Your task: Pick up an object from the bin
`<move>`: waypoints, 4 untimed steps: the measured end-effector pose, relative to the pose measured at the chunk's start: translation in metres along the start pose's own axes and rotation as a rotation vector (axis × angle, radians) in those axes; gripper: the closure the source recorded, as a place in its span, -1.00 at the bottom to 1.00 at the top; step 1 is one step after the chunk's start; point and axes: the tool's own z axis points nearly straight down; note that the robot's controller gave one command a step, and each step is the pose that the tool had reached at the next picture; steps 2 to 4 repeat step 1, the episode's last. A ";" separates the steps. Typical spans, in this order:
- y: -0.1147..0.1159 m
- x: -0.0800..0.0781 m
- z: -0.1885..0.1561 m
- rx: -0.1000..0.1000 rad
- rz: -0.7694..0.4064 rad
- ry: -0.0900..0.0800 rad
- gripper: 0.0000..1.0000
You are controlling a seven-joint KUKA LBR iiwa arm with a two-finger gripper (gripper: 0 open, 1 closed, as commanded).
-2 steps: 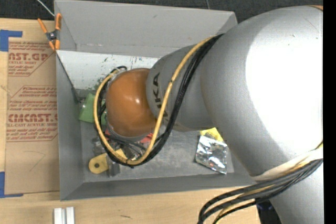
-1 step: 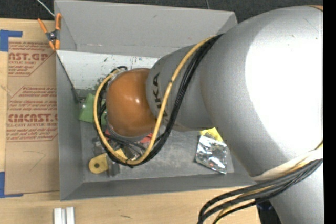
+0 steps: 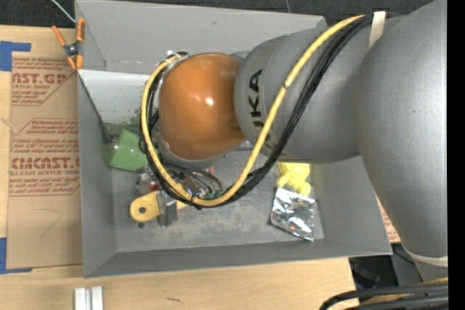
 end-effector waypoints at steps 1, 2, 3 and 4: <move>-0.002 -0.008 0.012 -0.001 0.010 -0.007 1.00; -0.002 -0.008 0.012 -0.001 0.010 -0.007 1.00; -0.002 -0.008 0.012 -0.001 0.010 -0.007 1.00; -0.002 -0.008 0.012 -0.001 0.010 -0.007 1.00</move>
Offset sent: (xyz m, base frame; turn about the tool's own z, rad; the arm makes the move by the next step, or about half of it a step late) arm -0.0017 -0.0132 0.1397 0.0521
